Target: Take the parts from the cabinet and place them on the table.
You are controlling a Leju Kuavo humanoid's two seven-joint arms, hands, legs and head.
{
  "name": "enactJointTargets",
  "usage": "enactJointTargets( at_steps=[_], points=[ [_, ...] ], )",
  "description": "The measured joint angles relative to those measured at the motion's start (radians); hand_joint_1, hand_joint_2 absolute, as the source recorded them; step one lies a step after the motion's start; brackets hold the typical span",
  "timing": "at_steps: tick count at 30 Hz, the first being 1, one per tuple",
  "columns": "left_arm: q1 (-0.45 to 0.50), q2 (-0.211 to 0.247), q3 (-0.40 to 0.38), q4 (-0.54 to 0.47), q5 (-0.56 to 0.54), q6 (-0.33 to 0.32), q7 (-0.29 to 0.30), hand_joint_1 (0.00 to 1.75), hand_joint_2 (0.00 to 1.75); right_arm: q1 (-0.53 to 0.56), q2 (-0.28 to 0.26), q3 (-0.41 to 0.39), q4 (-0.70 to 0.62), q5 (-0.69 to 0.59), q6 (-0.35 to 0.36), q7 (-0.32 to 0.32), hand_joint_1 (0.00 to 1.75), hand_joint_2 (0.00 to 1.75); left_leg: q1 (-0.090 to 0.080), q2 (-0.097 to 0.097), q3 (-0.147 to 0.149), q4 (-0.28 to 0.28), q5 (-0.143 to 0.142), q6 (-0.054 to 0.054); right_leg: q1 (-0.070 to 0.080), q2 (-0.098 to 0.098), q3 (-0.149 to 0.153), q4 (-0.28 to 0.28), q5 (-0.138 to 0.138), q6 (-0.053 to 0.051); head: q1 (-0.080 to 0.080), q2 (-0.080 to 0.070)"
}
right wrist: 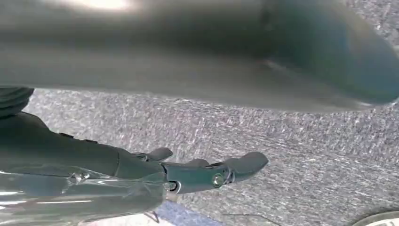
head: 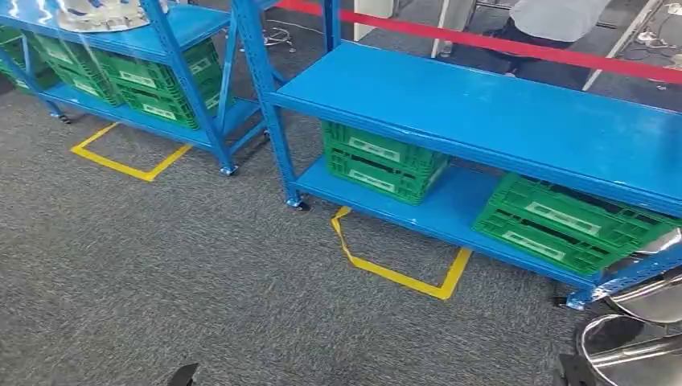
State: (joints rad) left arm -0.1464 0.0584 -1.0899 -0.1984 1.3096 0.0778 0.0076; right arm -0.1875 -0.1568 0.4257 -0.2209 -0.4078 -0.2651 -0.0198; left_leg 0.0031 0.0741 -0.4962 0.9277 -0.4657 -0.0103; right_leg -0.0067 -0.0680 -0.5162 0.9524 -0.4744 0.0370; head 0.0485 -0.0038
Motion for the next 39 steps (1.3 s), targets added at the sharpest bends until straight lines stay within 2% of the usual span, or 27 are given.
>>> enactJointTargets(
  at_steps=[1, 2, 10, 12, 13, 14, 15, 16, 17, 18, 19, 20, 22, 23, 24, 25, 27, 28, 29, 30, 32, 33, 34, 36, 37, 38, 39],
  points=[
    [-0.001, 0.000, 0.000, 0.000, 0.000, 0.000, 0.000, 0.00, 0.00, -0.002, 0.000, 0.000, 0.000, 0.000, -0.001, 0.000, 0.00, 0.00, -0.003, 0.005, -0.002, 0.000, 0.001, -0.005, -0.005, 0.011, 0.006, 0.006, 0.000, -0.013, -0.003, 0.000],
    [-0.002, 0.000, 0.000, 0.000, 0.000, 0.000, 0.000, 0.00, 0.00, 0.000, 0.000, 0.000, 0.000, -0.001, -0.002, -0.001, 0.00, 0.00, -0.002, 0.009, -0.001, 0.000, 0.002, -0.007, -0.004, 0.015, 0.003, 0.006, 0.001, -0.015, -0.010, 0.000],
    [-0.003, 0.000, 0.000, 0.000, 0.000, 0.000, 0.000, 0.00, 0.00, 0.001, 0.000, 0.000, 0.000, -0.002, -0.002, -0.002, 0.00, 0.00, -0.003, 0.012, -0.002, 0.002, 0.002, -0.007, -0.004, 0.019, 0.003, 0.006, 0.001, -0.016, -0.015, 0.000],
    [-0.006, -0.001, 0.000, 0.000, 0.000, 0.000, 0.000, 0.00, 0.00, 0.007, 0.000, 0.000, 0.000, -0.004, -0.003, -0.002, 0.00, 0.00, -0.003, 0.028, 0.001, 0.001, 0.003, -0.012, -0.002, 0.034, 0.001, 0.006, 0.005, -0.026, -0.022, 0.000],
    [-0.007, -0.001, 0.000, 0.000, 0.000, 0.000, 0.000, 0.00, 0.00, 0.008, 0.000, 0.000, 0.000, -0.005, -0.004, -0.002, 0.00, 0.00, 0.000, 0.021, -0.001, 0.006, -0.008, -0.020, -0.008, 0.041, 0.005, -0.001, 0.009, -0.033, -0.021, 0.000],
    [-0.008, -0.001, 0.000, 0.000, 0.000, 0.000, 0.000, 0.00, 0.00, 0.006, 0.000, 0.000, 0.000, -0.006, -0.005, -0.003, 0.00, 0.00, 0.004, -0.014, -0.009, 0.034, -0.030, -0.025, -0.007, 0.047, 0.004, -0.002, 0.011, -0.037, -0.025, 0.000],
    [-0.005, -0.001, 0.000, 0.000, 0.000, 0.000, 0.000, 0.00, 0.00, 0.001, 0.000, 0.000, 0.000, -0.011, -0.007, -0.006, 0.00, 0.00, 0.005, -0.065, -0.161, 0.337, -0.163, -0.028, -0.004, 0.083, -0.008, -0.001, 0.018, -0.051, -0.056, 0.000],
    [-0.006, -0.001, 0.000, 0.000, 0.000, 0.000, 0.000, 0.00, 0.00, 0.002, 0.000, 0.000, 0.000, -0.014, -0.008, -0.008, 0.00, 0.00, 0.003, -0.077, -0.086, 0.152, -0.024, -0.008, 0.000, 0.128, -0.004, -0.001, 0.020, -0.051, -0.069, 0.000],
    [-0.007, 0.001, 0.000, 0.000, -0.001, 0.001, 0.000, 0.00, 0.00, 0.001, 0.000, 0.000, 0.000, -0.016, -0.009, -0.008, 0.00, 0.00, 0.001, -0.111, -0.043, 0.060, 0.016, 0.003, 0.000, 0.137, -0.004, -0.001, 0.020, -0.050, -0.073, 0.000],
    [-0.008, 0.004, 0.000, 0.000, -0.001, 0.002, 0.000, 0.00, 0.00, 0.000, 0.002, 0.000, 0.000, -0.018, -0.009, -0.009, 0.00, 0.00, 0.000, -0.148, -0.029, 0.021, 0.011, 0.011, 0.005, 0.144, -0.009, 0.002, 0.020, -0.046, -0.074, 0.000],
    [-0.009, 0.004, 0.000, 0.000, -0.001, 0.002, 0.000, 0.00, 0.00, -0.002, 0.002, 0.000, 0.000, -0.019, -0.010, -0.010, 0.00, 0.00, 0.003, -0.135, -0.026, 0.007, 0.011, 0.005, 0.002, 0.154, -0.014, 0.003, 0.021, -0.042, -0.071, 0.000],
    [-0.011, 0.004, 0.000, 0.000, 0.000, 0.002, 0.000, 0.00, 0.00, -0.001, 0.002, 0.000, 0.000, -0.020, -0.010, -0.010, 0.00, 0.00, -0.001, -0.130, -0.027, 0.009, 0.010, 0.006, -0.002, 0.160, -0.016, 0.001, 0.023, -0.035, -0.071, 0.000],
    [-0.012, 0.003, 0.000, 0.000, -0.001, 0.002, 0.000, 0.00, 0.00, 0.002, 0.002, 0.000, 0.000, -0.023, -0.011, -0.011, 0.00, 0.00, 0.004, -0.112, -0.022, -0.003, 0.016, 0.015, 0.000, 0.178, -0.025, -0.004, 0.027, -0.020, -0.075, 0.000],
    [-0.013, 0.000, 0.000, 0.000, -0.001, 0.002, 0.000, 0.00, 0.00, 0.003, 0.002, 0.000, 0.000, -0.024, -0.012, -0.011, 0.00, 0.00, 0.009, -0.095, -0.015, -0.013, 0.021, 0.015, -0.002, 0.149, -0.029, 0.014, 0.015, -0.018, -0.072, 0.000],
    [-0.012, 0.000, 0.000, 0.000, -0.001, 0.002, 0.000, 0.00, 0.00, 0.000, 0.002, 0.000, 0.000, -0.024, -0.012, -0.010, 0.00, 0.00, 0.008, -0.092, -0.013, -0.016, 0.021, 0.019, 0.001, 0.110, -0.046, 0.055, -0.015, -0.013, -0.064, 0.000],
    [-0.012, 0.000, 0.000, 0.000, -0.001, 0.003, 0.000, 0.00, 0.00, -0.004, 0.001, 0.000, 0.000, -0.025, -0.013, -0.011, 0.00, 0.00, 0.008, -0.079, -0.012, -0.016, 0.020, 0.022, -0.001, 0.092, -0.081, 0.129, -0.058, -0.008, -0.052, 0.000],
    [-0.010, 0.000, 0.000, 0.000, 0.000, 0.003, 0.000, 0.00, 0.00, -0.004, 0.001, 0.000, 0.000, -0.028, -0.013, -0.011, 0.00, 0.00, 0.006, -0.057, -0.012, -0.015, 0.018, 0.024, -0.005, 0.079, -0.162, 0.306, -0.134, 0.000, -0.042, 0.000],
    [-0.010, 0.000, 0.000, 0.000, 0.000, 0.003, 0.000, 0.00, 0.00, -0.001, 0.002, 0.000, 0.000, -0.029, -0.013, -0.010, 0.00, 0.00, 0.006, -0.049, -0.012, -0.015, 0.018, 0.023, -0.008, 0.077, -0.179, 0.345, -0.138, 0.002, -0.037, 0.000],
    [-0.010, -0.001, 0.000, 0.000, 0.000, 0.003, 0.000, 0.00, 0.00, 0.002, 0.002, 0.000, 0.000, -0.029, -0.013, -0.010, 0.00, 0.00, 0.006, -0.041, -0.011, -0.015, 0.016, 0.021, -0.011, 0.075, -0.169, 0.326, -0.117, 0.005, -0.032, 0.000],
    [-0.011, -0.002, 0.000, 0.000, 0.000, 0.003, 0.000, 0.00, 0.00, 0.002, 0.001, 0.000, 0.000, -0.029, -0.013, -0.010, 0.00, 0.00, 0.007, -0.032, -0.008, -0.014, 0.014, 0.019, -0.014, 0.072, -0.134, 0.260, -0.077, 0.006, -0.028, 0.000],
    [-0.011, -0.003, 0.000, 0.000, 0.000, 0.003, 0.000, 0.00, 0.00, -0.001, 0.001, 0.000, 0.000, -0.029, -0.014, -0.010, 0.00, 0.00, 0.009, -0.015, 0.001, -0.012, 0.007, 0.009, -0.014, 0.040, -0.030, 0.063, 0.011, 0.007, -0.018, 0.000],
    [-0.011, -0.003, 0.000, 0.000, 0.000, 0.003, 0.000, 0.00, 0.00, -0.003, 0.001, 0.000, 0.000, -0.029, -0.013, -0.010, 0.00, 0.00, 0.003, -0.007, 0.004, -0.010, 0.003, 0.002, -0.009, 0.002, -0.003, 0.007, 0.006, 0.007, -0.010, 0.000],
    [-0.011, -0.002, 0.000, 0.000, 0.000, 0.003, 0.000, 0.00, 0.00, -0.005, 0.001, 0.000, 0.000, -0.029, -0.013, -0.010, 0.00, 0.00, -0.002, -0.004, 0.002, -0.003, 0.000, -0.003, -0.003, 0.010, 0.010, -0.005, 0.006, -0.007, -0.003, 0.000],
    [-0.012, -0.002, 0.000, 0.000, 0.000, 0.003, 0.000, 0.00, 0.00, -0.002, 0.001, 0.000, 0.000, -0.027, -0.013, -0.009, 0.00, 0.00, -0.004, 0.013, 0.003, -0.006, 0.004, -0.008, -0.003, 0.026, 0.000, 0.002, 0.006, -0.016, -0.020, 0.000],
    [-0.012, -0.002, 0.000, 0.000, 0.000, 0.003, 0.000, 0.00, 0.00, 0.001, 0.001, 0.000, 0.000, -0.026, -0.013, -0.009, 0.00, 0.00, -0.003, 0.022, 0.004, -0.005, 0.003, -0.012, -0.002, 0.034, 0.000, 0.001, 0.008, -0.023, -0.021, 0.000],
    [-0.012, -0.002, 0.000, 0.000, 0.000, 0.003, 0.000, 0.00, 0.00, 0.001, 0.001, 0.000, 0.000, -0.024, -0.013, -0.009, 0.00, 0.00, 0.000, 0.015, 0.001, 0.007, -0.010, -0.021, -0.008, 0.043, 0.004, -0.006, 0.014, -0.033, -0.021, 0.000],
    [-0.011, -0.002, 0.000, 0.000, 0.000, 0.003, 0.000, 0.00, 0.00, -0.001, 0.001, 0.000, 0.000, -0.024, -0.013, -0.010, 0.00, 0.00, 0.003, -0.024, -0.014, 0.045, -0.038, -0.025, -0.007, 0.051, 0.002, -0.007, 0.016, -0.038, -0.027, 0.000]
  ],
)
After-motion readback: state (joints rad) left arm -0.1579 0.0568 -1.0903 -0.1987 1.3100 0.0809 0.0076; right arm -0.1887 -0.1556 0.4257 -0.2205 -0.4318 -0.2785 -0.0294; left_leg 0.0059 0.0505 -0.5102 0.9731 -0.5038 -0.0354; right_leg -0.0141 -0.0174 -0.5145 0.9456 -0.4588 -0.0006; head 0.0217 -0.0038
